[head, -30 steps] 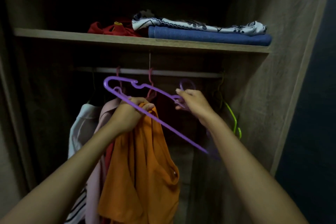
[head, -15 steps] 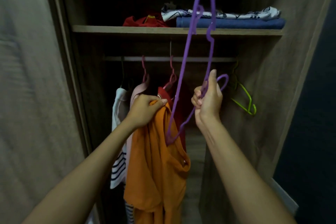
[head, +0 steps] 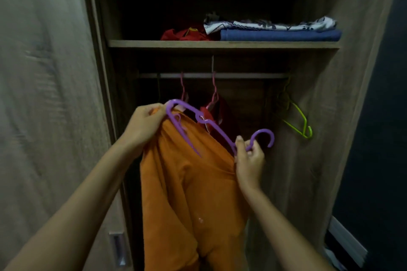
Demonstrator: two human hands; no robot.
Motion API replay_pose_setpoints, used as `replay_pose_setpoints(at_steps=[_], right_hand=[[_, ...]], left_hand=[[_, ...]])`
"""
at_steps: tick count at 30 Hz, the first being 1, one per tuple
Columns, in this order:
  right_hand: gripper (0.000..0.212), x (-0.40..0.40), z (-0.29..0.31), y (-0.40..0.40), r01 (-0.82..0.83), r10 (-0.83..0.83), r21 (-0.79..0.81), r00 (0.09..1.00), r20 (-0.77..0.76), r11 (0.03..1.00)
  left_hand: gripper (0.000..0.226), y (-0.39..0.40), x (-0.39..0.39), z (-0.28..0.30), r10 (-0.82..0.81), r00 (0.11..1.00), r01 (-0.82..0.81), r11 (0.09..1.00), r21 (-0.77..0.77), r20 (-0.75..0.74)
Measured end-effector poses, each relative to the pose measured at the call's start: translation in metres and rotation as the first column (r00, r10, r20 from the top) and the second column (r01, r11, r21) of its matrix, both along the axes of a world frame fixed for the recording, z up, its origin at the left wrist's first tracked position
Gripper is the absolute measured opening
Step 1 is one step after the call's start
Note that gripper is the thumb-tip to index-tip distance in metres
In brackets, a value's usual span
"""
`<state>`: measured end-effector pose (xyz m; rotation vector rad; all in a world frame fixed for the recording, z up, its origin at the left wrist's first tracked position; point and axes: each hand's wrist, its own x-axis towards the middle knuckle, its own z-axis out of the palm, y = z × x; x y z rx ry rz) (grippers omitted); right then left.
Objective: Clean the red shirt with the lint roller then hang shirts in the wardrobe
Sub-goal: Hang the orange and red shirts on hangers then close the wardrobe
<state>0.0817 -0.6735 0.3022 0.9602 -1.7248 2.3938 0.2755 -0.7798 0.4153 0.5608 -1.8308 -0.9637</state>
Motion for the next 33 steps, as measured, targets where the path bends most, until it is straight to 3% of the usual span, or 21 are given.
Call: replay_pose_setpoints(at_steps=[3, 6, 10, 13, 16, 19, 21, 23, 24, 30, 33], right_hand=[[0.029, -0.023, 0.009, 0.011, 0.155, -0.137, 0.106, 0.978, -0.158, 0.982], [0.03, -0.036, 0.017, 0.022, 0.215, -0.163, 0.166, 0.947, -0.277, 0.963], [0.023, -0.038, 0.02, 0.03, 0.243, -0.027, 0.357, 0.857, -0.514, 0.902], [0.017, -0.032, 0.034, 0.024, 0.193, 0.186, 0.484, 0.756, -0.628, 0.853], [0.015, -0.026, 0.058, 0.019, 0.004, 0.407, 0.547, 0.663, -0.628, 0.837], [0.015, -0.029, 0.074, 0.017, -0.002, 0.494, 0.611, 0.592, -0.637, 0.792], [0.015, -0.041, 0.083, 0.02, -0.003, 0.489, 0.626, 0.627, -0.606, 0.78], [0.013, -0.058, 0.095, 0.029, -0.088, 0.439, 0.562, 0.726, -0.529, 0.822], [0.014, -0.063, 0.1, 0.033, -0.122, 0.439, 0.535, 0.733, -0.519, 0.836], [0.012, -0.038, 0.104, 0.03, -0.151, 0.694, 0.755, 0.538, -0.479, 0.638], [0.016, -0.038, 0.113, 0.03, -0.18, 0.696, 0.736, 0.526, -0.488, 0.652]], left_hand=[[0.05, -0.007, 0.018, -0.007, 0.196, 0.972, -0.158, 0.955, -0.251, 0.133], [0.038, -0.001, 0.025, -0.013, 0.321, 0.939, -0.254, 0.889, -0.38, 0.123], [0.032, 0.007, 0.02, -0.015, 0.361, 0.93, -0.298, 0.855, -0.425, 0.075], [0.03, 0.016, 0.004, -0.013, 0.279, 0.949, -0.197, 0.887, -0.418, 0.145], [0.026, 0.021, -0.016, -0.017, 0.255, 0.931, -0.12, 0.889, -0.442, 0.26], [0.027, 0.023, -0.025, -0.018, 0.288, 0.916, -0.128, 0.869, -0.478, 0.279], [0.026, 0.025, -0.021, -0.014, 0.317, 0.914, -0.156, 0.852, -0.499, 0.255], [0.024, 0.023, -0.012, -0.008, 0.328, 0.915, -0.178, 0.852, -0.493, 0.236], [0.024, 0.021, -0.009, -0.005, 0.319, 0.918, -0.175, 0.859, -0.481, 0.235], [0.022, 0.032, -0.033, 0.0, 0.239, 0.922, -0.062, 0.866, -0.495, 0.304], [0.026, 0.034, -0.042, -0.002, 0.226, 0.901, -0.012, 0.866, -0.501, 0.37]])
